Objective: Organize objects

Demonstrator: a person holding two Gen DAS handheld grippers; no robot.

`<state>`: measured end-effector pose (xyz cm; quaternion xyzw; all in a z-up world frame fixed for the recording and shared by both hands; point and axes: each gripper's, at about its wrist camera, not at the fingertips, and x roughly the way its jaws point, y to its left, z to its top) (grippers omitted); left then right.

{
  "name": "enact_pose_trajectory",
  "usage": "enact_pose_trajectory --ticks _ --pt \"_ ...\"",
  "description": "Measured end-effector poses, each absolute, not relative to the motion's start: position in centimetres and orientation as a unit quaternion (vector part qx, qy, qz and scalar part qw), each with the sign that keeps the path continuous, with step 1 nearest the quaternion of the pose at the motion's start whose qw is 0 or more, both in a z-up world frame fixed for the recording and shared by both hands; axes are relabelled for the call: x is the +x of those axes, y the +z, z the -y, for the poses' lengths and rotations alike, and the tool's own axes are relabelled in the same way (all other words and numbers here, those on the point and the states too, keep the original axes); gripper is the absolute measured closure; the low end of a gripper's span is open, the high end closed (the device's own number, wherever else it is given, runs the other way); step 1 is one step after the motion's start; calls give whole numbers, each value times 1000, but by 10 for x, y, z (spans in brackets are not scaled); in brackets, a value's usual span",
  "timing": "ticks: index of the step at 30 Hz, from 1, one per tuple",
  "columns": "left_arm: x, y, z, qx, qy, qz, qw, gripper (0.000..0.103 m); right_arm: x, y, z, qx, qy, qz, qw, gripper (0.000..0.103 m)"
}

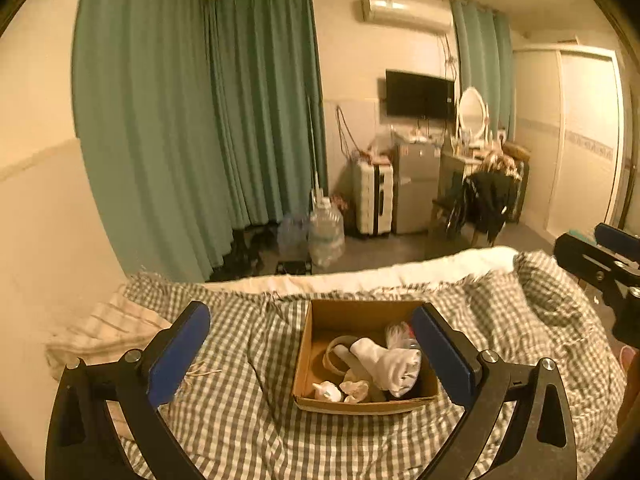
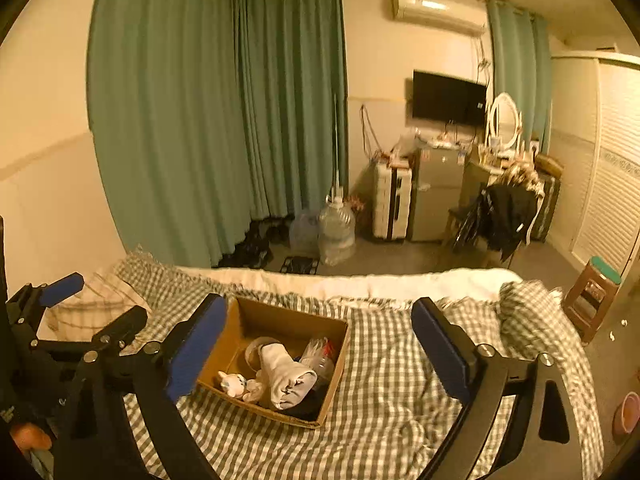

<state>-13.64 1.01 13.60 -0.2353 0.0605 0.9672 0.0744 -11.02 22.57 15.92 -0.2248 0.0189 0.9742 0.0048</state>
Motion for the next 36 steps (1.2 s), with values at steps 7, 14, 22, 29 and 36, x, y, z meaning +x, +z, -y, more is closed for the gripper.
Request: enact_pose_trajectory --ticks 7,14,22,29,36 --pt "-81 148 -4 -200 976 -55 72 0 -37 180 -228 -167 986 -12 16 0" --pt "-54 117 2 -180 981 -49 55 0 -19 132 -225 -192 981 -8 26 0" --pt "-75 36 7 -196 980 -30 6 0 -48 37 -222 -222 974 -9 34 0" --pt "-84 -19 6 -200 979 -33 -1 0 -79 -23 -227 -216 975 -9 44 0" --pt "-98 -36 7 -225 974 -21 2 0 -92 -40 -232 -231 972 -11 40 0"
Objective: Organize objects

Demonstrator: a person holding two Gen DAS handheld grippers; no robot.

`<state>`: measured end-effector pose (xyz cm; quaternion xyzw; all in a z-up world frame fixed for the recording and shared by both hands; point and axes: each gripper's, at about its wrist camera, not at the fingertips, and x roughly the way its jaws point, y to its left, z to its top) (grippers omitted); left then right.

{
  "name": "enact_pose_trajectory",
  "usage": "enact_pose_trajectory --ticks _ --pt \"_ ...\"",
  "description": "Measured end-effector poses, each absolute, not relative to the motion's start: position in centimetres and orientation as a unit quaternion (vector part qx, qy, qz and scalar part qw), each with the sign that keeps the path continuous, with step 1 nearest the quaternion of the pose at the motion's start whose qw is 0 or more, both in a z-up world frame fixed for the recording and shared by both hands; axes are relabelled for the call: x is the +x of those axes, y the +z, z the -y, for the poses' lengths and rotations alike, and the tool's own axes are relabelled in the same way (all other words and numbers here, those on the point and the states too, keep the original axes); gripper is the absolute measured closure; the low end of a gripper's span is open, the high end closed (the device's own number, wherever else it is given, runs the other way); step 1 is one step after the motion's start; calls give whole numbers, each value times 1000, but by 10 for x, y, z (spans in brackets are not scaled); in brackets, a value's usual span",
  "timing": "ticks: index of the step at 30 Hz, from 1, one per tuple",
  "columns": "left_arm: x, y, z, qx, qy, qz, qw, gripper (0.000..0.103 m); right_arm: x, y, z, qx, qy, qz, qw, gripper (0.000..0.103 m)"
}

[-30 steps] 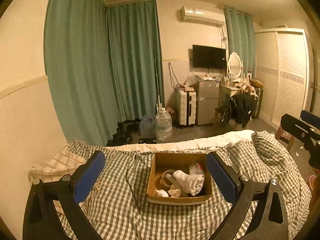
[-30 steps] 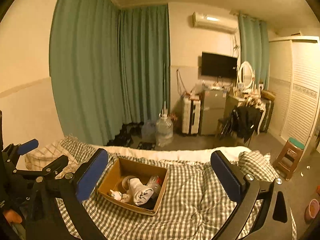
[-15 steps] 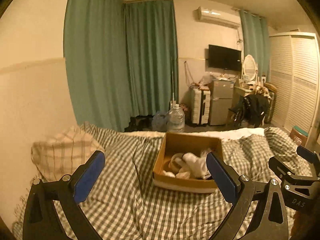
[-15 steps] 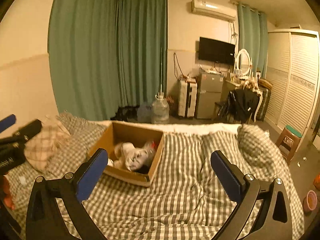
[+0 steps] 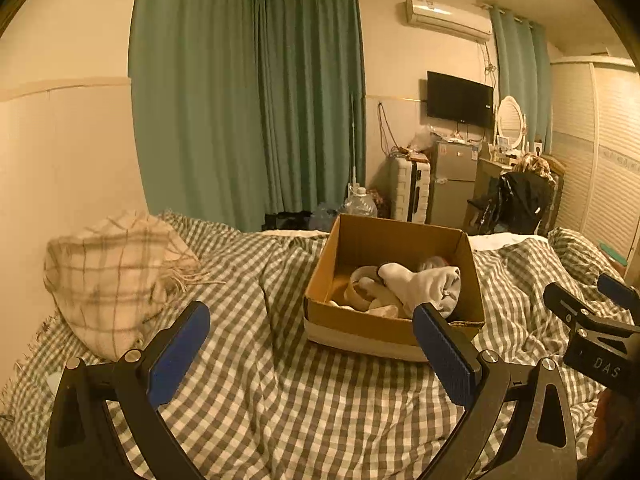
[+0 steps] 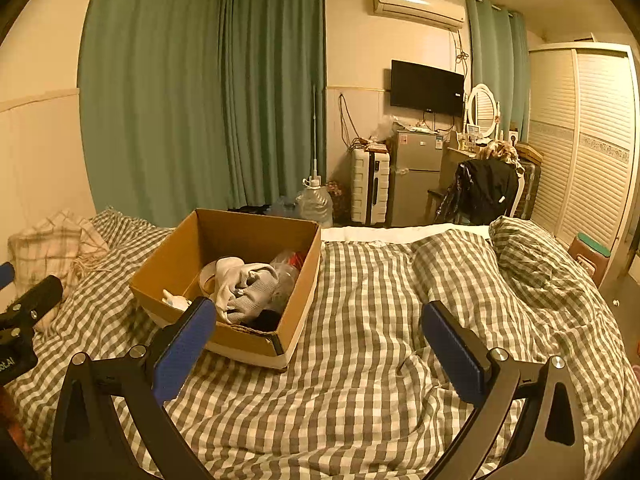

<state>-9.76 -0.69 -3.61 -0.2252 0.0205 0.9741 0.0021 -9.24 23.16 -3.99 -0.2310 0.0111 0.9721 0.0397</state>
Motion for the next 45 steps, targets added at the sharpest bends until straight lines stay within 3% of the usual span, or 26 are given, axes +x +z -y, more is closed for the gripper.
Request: enact_pose_trajectory --ticks 45 --pt "-97 -39 9 -239 971 -21 0 0 -94 -42 -227 -237 971 0 38 0"
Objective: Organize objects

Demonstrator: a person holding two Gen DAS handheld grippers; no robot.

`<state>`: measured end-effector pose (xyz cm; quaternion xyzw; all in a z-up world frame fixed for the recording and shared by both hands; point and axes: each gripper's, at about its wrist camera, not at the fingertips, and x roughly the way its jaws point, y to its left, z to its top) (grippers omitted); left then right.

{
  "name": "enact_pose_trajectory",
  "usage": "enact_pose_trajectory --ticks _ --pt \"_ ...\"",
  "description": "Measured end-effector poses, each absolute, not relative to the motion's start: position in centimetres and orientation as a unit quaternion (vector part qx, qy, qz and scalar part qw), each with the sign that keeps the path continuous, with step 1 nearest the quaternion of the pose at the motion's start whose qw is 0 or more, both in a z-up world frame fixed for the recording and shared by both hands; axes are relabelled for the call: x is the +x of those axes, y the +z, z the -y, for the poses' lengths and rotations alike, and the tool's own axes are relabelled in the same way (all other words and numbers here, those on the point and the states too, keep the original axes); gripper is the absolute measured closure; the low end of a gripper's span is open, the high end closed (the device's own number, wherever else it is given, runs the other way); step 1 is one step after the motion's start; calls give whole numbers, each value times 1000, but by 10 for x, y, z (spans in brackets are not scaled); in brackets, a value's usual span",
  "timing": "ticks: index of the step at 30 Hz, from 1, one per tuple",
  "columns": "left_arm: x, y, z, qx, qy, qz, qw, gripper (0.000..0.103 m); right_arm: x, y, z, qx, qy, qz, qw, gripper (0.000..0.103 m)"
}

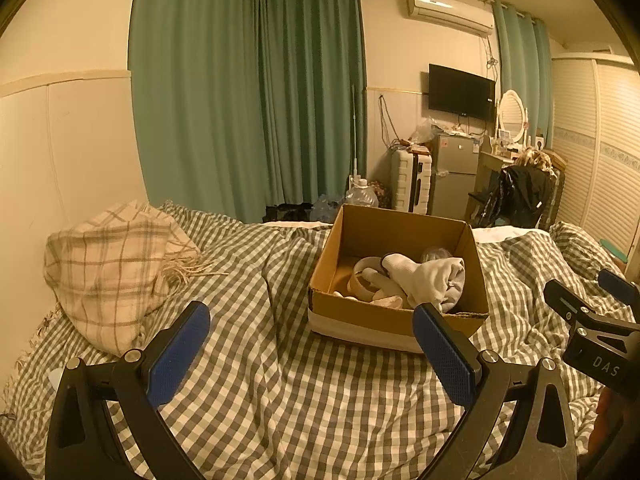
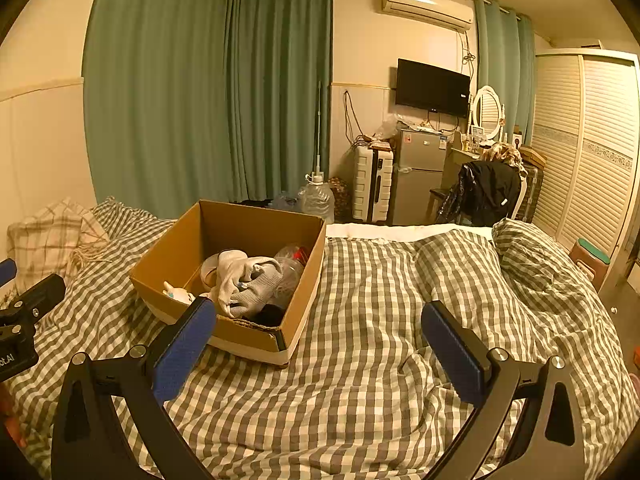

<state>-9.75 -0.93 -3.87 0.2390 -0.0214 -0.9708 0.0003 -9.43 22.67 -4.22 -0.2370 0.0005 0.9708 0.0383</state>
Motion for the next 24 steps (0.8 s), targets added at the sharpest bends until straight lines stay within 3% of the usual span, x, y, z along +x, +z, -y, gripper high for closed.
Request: enact_pose_trajectory --ticks 24 --pt "-94 -36 12 230 -973 22 4 0 -94 -45 -226 -239 970 1 37 0"
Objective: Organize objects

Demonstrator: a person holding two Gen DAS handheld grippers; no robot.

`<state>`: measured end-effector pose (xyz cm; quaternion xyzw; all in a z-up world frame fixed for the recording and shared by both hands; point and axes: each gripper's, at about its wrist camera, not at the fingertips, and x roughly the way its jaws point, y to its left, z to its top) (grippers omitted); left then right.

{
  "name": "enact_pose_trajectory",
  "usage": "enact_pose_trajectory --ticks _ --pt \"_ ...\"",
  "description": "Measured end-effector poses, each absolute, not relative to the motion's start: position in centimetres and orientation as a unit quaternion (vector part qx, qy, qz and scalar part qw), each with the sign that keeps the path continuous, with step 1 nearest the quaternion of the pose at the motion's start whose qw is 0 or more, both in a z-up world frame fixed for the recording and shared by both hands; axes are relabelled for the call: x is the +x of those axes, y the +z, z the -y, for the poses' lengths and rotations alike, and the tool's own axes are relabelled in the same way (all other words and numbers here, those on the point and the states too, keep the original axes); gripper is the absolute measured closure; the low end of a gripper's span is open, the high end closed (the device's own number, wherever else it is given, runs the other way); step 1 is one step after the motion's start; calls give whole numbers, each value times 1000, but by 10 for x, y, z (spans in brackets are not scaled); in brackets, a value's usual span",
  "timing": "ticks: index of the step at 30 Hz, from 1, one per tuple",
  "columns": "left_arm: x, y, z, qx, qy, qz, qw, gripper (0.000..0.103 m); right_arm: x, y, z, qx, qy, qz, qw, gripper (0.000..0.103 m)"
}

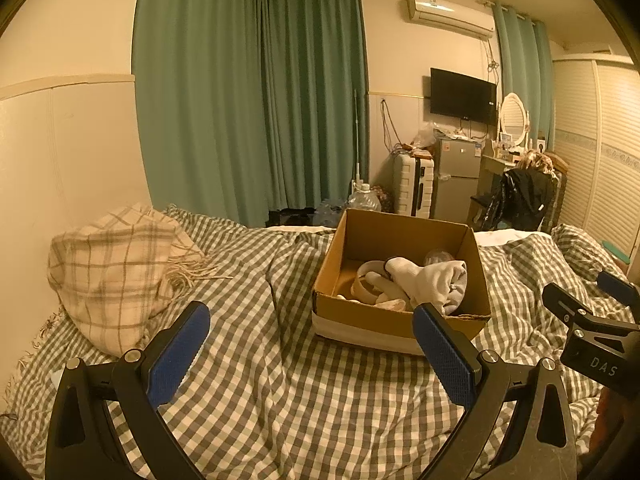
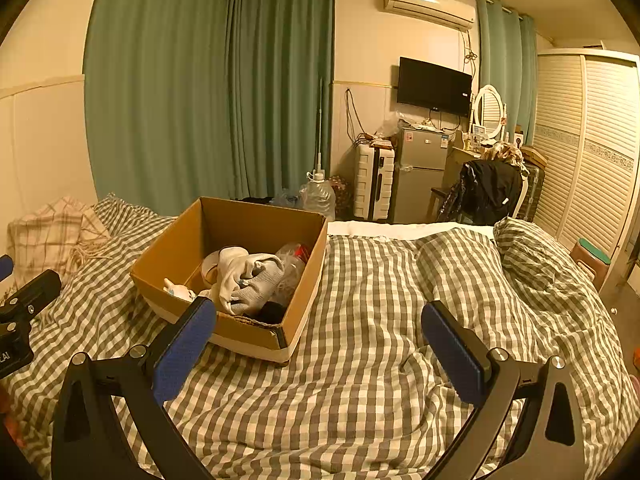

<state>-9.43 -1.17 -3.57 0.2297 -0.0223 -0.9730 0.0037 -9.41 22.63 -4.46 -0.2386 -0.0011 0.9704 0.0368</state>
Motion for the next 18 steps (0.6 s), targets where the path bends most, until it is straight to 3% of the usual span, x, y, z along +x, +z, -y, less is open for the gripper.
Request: enact_pose_trajectory --ticks 18 --pt "-95 -37 9 229 -973 35 9 0 -95 -45 -226 -240 970 1 36 0"
